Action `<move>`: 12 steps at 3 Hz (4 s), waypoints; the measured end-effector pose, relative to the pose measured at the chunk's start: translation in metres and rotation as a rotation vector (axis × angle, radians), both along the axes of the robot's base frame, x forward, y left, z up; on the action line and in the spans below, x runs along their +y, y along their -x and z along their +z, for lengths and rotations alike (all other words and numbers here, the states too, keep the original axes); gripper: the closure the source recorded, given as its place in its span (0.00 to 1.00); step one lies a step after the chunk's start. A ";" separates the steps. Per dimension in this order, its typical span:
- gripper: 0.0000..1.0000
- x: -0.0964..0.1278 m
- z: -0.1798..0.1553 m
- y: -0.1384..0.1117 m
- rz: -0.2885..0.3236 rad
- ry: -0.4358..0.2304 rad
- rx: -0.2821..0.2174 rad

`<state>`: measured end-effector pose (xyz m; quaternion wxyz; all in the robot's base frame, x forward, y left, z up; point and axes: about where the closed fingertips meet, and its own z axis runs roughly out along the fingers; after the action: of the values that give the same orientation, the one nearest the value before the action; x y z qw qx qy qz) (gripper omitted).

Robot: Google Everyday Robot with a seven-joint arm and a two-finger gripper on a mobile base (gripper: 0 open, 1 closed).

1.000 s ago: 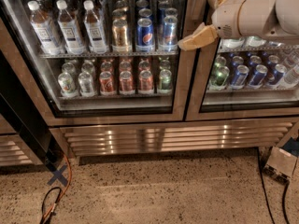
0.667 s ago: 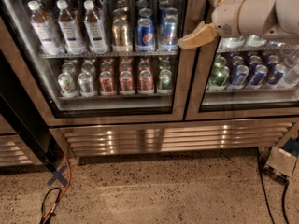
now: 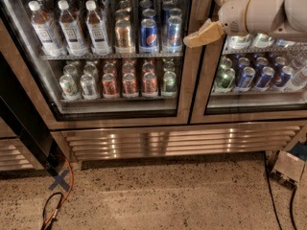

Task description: Open left fridge door

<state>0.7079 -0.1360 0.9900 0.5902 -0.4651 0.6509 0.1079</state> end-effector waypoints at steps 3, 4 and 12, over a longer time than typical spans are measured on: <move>0.00 0.000 0.005 0.002 0.004 0.000 -0.014; 0.00 0.001 0.004 0.002 0.005 -0.002 -0.012; 0.42 0.023 0.044 0.001 0.148 -0.026 0.061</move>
Offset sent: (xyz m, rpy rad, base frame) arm 0.0859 -0.0306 0.1735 0.0308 -0.3495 0.0831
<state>0.7072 -0.1130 1.0344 0.5665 -0.5006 0.6311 0.1738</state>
